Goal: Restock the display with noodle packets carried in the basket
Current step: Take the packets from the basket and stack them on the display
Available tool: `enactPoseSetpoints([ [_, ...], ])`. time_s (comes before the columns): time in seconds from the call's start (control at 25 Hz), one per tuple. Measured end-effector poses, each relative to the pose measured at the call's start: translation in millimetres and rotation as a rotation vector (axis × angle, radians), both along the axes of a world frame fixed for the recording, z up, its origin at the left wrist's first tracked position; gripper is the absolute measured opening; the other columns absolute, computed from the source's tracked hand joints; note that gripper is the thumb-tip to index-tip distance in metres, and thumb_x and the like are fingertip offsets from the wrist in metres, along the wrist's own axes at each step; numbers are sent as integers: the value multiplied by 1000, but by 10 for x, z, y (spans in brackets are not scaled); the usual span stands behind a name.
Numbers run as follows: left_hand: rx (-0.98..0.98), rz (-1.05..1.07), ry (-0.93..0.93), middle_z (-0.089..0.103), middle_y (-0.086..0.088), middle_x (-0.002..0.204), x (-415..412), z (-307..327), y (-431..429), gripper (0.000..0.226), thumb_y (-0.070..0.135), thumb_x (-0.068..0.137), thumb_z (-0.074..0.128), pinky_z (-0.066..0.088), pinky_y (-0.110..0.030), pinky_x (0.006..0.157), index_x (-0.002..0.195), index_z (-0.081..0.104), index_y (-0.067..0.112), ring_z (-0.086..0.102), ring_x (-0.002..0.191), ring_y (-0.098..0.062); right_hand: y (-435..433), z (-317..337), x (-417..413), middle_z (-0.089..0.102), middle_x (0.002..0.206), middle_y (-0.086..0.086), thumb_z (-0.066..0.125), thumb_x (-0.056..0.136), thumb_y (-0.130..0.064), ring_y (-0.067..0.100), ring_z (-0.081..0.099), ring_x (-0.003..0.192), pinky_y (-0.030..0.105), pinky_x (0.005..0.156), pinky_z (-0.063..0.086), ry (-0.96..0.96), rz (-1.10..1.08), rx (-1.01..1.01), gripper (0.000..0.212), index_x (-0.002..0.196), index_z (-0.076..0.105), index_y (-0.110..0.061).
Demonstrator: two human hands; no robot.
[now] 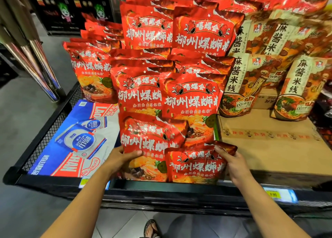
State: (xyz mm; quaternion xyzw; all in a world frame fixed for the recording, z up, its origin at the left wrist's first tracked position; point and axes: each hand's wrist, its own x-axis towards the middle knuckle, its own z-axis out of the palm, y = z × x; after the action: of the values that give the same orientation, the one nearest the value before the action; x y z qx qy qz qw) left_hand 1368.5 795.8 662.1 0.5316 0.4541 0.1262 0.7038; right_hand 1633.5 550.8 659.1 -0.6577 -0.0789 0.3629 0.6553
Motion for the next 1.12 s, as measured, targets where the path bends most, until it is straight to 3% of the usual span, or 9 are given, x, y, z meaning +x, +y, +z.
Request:
enactPoseSetpoints([
  [0.12,6,163,-32,74,-13,107,-49,-41,117,91,60,41,92,56,-49,88,114,66,12,71,97,-32,6,27,-13,76,99,6,93,19,-60,22,74,88,37,73,54,-5,-9,-6,98,104,69,-16],
  [0.28,80,390,-64,67,3,92,-34,84,153,34,33,84,74,47,-29,73,110,61,17,62,83,-13,6,-3,-52,76,99,6,93,31,-58,24,74,91,44,81,57,-18,-36,-27,92,108,68,-15],
  [0.44,129,468,-20,67,-5,106,-52,59,91,43,36,82,75,47,-34,80,116,60,14,62,89,-18,4,-19,-99,76,97,10,85,61,-36,28,73,91,50,86,57,22,-98,-47,63,114,65,-10],
  [0.6,352,596,87,58,-7,126,116,300,103,71,51,75,79,47,-41,90,129,51,14,57,110,-25,-131,143,-49,76,97,7,92,35,-58,23,74,90,43,82,57,-55,-11,-50,89,107,66,-12],
  [0.64,463,580,142,56,-8,130,205,386,74,77,57,74,77,45,-46,96,131,49,16,54,116,-27,-201,178,2,76,100,7,92,36,-59,23,73,92,37,80,56,-88,-24,-49,90,107,65,-10],
  [0.72,714,512,279,55,-12,134,451,558,-76,78,62,75,72,38,-53,104,132,50,15,49,125,-34,-385,242,129,68,114,10,88,64,-40,23,66,103,27,80,50,-153,-61,-63,67,116,61,-6],
  [0.8,955,422,386,55,-19,134,755,701,-404,69,50,82,71,31,-52,108,132,52,8,43,128,-39,-642,284,267,61,124,14,76,83,-22,24,58,112,28,86,47,-267,-85,-141,50,126,56,-4],
  [0.92,1170,191,340,54,-19,135,1266,794,-1127,60,44,87,68,28,-51,111,133,53,7,42,131,-39,-1175,252,482,57,133,14,70,89,-28,26,54,123,40,99,47,-424,-97,-343,50,132,53,-9],
  [1.12,1356,-341,183,56,-19,134,2162,547,-2658,58,49,87,52,38,-52,108,127,59,7,48,128,-41,-2581,204,740,52,139,12,62,93,-41,33,43,131,42,100,41,-539,-149,-694,62,143,43,-10],
])
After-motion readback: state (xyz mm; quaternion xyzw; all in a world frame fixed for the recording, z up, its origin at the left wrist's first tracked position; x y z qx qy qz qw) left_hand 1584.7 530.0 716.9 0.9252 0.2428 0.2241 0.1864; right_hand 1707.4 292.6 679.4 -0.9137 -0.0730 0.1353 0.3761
